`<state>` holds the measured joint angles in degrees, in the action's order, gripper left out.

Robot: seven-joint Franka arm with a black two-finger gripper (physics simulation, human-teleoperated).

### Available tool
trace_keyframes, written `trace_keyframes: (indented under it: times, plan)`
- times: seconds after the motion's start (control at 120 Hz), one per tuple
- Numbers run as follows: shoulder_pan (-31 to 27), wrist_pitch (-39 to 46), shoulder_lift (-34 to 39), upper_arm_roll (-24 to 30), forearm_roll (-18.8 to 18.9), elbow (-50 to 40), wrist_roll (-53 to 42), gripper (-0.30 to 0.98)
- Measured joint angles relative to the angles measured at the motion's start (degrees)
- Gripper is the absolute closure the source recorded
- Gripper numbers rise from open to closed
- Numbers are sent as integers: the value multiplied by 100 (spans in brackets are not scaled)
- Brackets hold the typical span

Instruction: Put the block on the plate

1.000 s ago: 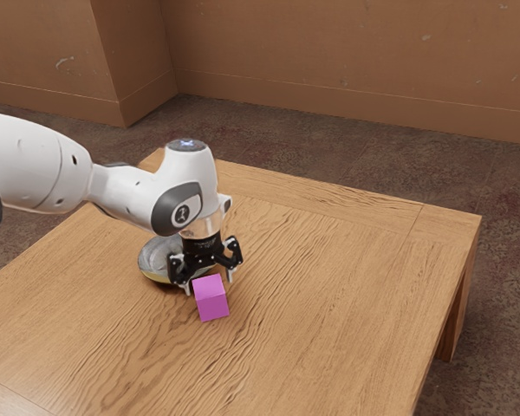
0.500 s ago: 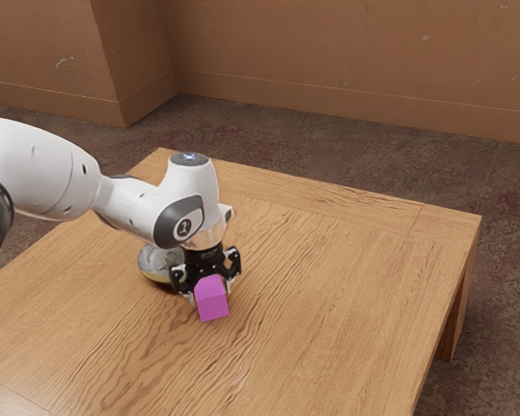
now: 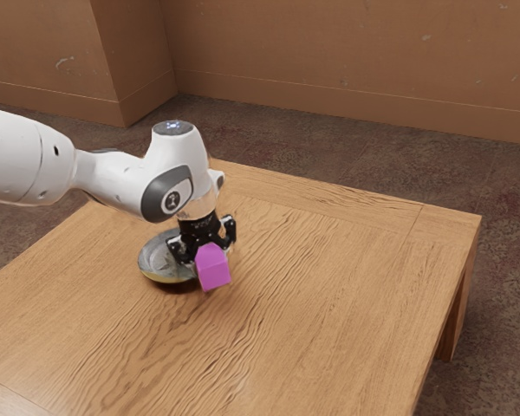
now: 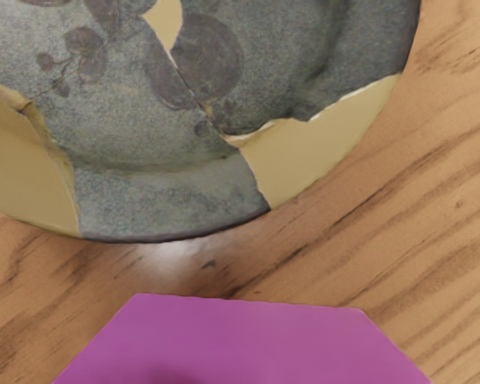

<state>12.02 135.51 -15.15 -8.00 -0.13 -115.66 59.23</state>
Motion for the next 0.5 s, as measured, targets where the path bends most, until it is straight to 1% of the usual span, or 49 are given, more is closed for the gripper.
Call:
trace_keyframes:
  times: [0.083,0.217,0.325,0.5]
  plan:
    - [-358,-62,-25,-20,26,304,-16,30]
    - [-898,-204,-714,50,25,1066,-70,31]
    - [-1106,-270,-1005,84,1,1266,-110,31]
    - [-1170,-330,-1176,98,-16,1443,-165,31]
